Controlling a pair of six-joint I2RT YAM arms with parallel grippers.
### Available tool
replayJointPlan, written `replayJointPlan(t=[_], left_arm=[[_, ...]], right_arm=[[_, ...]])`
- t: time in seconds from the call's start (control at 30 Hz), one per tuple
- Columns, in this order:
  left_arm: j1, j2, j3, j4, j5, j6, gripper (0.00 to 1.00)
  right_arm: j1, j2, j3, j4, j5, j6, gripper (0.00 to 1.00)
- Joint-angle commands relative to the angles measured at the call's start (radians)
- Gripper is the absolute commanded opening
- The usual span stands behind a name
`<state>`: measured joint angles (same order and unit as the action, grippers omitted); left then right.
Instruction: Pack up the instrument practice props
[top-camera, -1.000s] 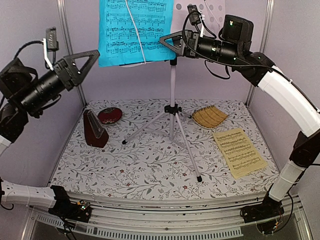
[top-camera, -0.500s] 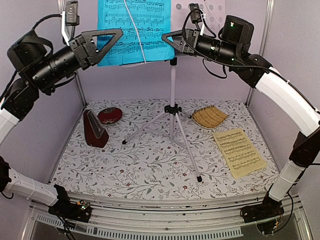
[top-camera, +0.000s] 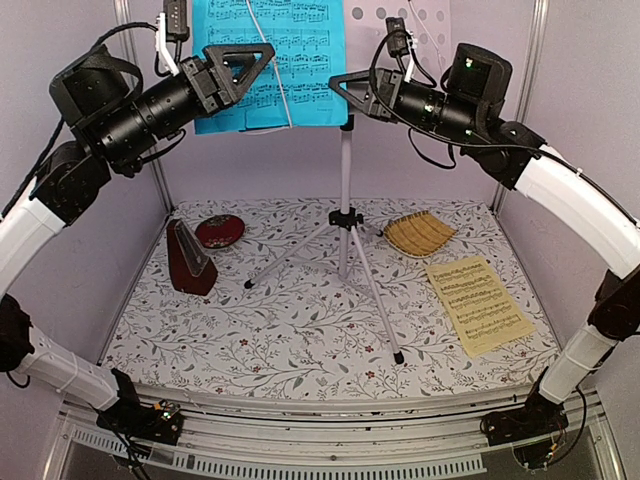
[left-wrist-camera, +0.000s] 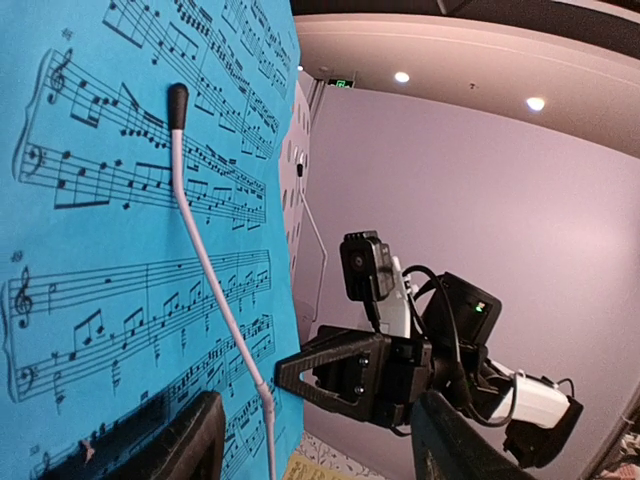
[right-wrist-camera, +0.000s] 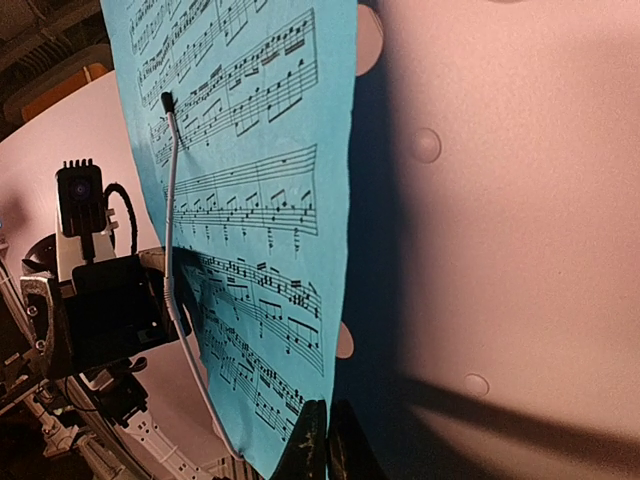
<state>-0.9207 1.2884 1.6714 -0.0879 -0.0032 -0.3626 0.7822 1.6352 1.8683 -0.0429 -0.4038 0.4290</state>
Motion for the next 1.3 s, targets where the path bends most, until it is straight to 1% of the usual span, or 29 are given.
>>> replayJointPlan(t=[0.0, 0.17, 0.43, 0.6, 0.63, 0.83, 0.93, 1.1, 1.27], left_arm=[[-0.015, 0.027, 0.041, 0.057, -0.061, 0.005, 0.66], [-0.016, 0.066, 0.079, 0.059, -0.09, 0.017, 0.63], [-0.015, 0.095, 0.091, 0.092, -0.109, 0.024, 0.41], [-0.016, 0.097, 0.086, 0.104, -0.128, 0.029, 0.35], [-0.015, 0.097, 0.085, 0.107, -0.131, 0.03, 0.33], [-0.015, 0.096, 0.078, 0.12, -0.134, 0.033, 0.08], [-0.014, 0.096, 0.074, 0.124, -0.137, 0.035, 0.0], [-0.014, 0.09, 0.068, 0.127, -0.142, 0.043, 0.0], [-0.014, 0.068, 0.028, 0.156, -0.163, 0.057, 0.0]], right_arm=[[-0.004, -0.05, -0.018, 0.041, 0.022, -0.01, 0.02], [-0.004, -0.06, -0.034, 0.056, 0.019, -0.013, 0.01], [-0.004, -0.072, -0.053, 0.076, 0.005, -0.012, 0.01], [-0.004, -0.081, -0.064, 0.084, 0.003, -0.015, 0.01], [-0.004, -0.083, -0.064, 0.086, 0.003, -0.015, 0.01], [-0.004, -0.094, -0.074, 0.089, 0.026, -0.025, 0.01], [-0.004, -0.105, -0.088, 0.098, 0.037, -0.029, 0.01], [-0.004, -0.15, -0.131, 0.113, 0.093, -0.045, 0.01], [-0.004, -0.244, -0.185, 0.09, 0.238, -0.123, 0.01]])
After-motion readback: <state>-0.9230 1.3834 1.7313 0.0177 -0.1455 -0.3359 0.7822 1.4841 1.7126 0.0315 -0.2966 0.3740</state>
